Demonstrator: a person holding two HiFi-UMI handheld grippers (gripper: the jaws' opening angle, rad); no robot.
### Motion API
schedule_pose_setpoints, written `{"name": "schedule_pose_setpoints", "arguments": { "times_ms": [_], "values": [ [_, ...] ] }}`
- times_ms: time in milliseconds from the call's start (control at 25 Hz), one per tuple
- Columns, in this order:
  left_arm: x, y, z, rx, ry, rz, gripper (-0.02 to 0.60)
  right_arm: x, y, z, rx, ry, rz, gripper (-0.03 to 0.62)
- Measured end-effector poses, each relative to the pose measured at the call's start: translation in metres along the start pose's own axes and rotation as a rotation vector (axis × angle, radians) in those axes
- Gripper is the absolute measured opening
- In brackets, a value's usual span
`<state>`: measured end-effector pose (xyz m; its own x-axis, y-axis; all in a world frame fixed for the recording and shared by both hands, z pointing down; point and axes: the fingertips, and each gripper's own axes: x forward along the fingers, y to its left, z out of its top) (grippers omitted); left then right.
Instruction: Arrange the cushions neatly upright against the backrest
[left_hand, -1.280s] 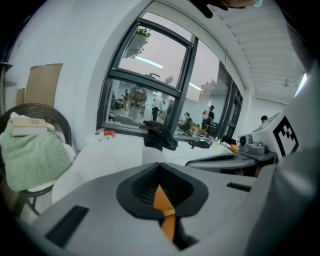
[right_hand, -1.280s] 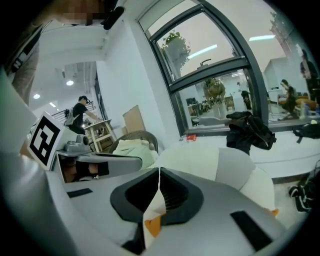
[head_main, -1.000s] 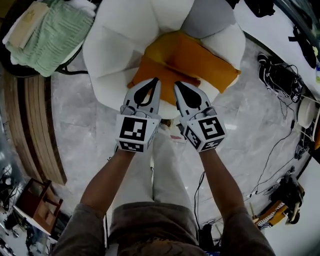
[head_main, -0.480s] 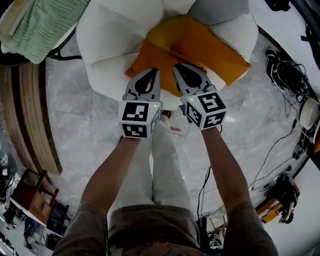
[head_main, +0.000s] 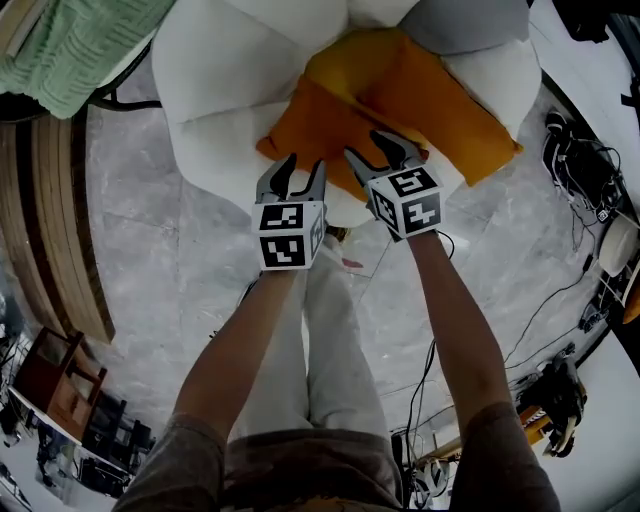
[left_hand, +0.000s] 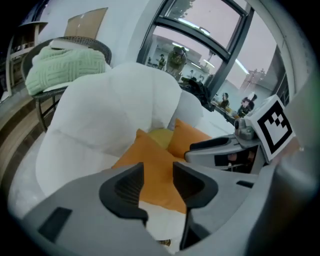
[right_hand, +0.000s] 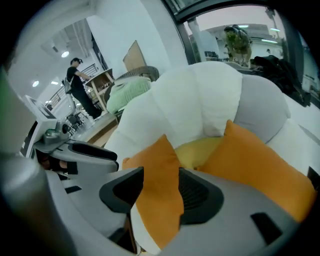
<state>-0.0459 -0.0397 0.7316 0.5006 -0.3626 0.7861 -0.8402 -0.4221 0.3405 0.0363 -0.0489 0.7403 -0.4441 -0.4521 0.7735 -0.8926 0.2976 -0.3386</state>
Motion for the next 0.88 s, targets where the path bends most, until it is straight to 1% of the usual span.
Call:
{"name": "schedule_pose_setpoints", "arguments": {
  "times_ms": [160,280,480,680,760,840,880],
  "values": [
    [0.025,0.015,-0.028,-0.039,0.04,0.027,0.173,0.027,-0.007,-0.019,-0.032,0.052,0.005,0.212],
    [0.043,0.023,-0.036,-0.073,0.042,0.046,0.173,0.047,-0.014,-0.031,-0.049,0.085,0.016,0.212],
    [0.06,0.035,-0.031,-0.098,0.008,0.073,0.173,0.068,-0.019,-0.029,-0.013,0.056,0.029,0.212],
    [0.062,0.035,-0.03,-0.118,0.014,0.073,0.172,0.068,-0.023,-0.028,0.004,0.046,0.042,0.212],
    [0.063,0.035,-0.033,-0.129,0.035,0.052,0.134,0.067,-0.022,-0.031,0.017,0.056,0.05,0.204],
    [0.065,0.032,-0.036,-0.142,0.067,0.009,0.065,0.067,-0.019,-0.035,0.03,0.081,0.068,0.153],
    [0.066,0.031,-0.037,-0.143,0.081,-0.009,0.046,0.066,-0.017,-0.037,0.04,0.093,0.08,0.121]
  ]
}}
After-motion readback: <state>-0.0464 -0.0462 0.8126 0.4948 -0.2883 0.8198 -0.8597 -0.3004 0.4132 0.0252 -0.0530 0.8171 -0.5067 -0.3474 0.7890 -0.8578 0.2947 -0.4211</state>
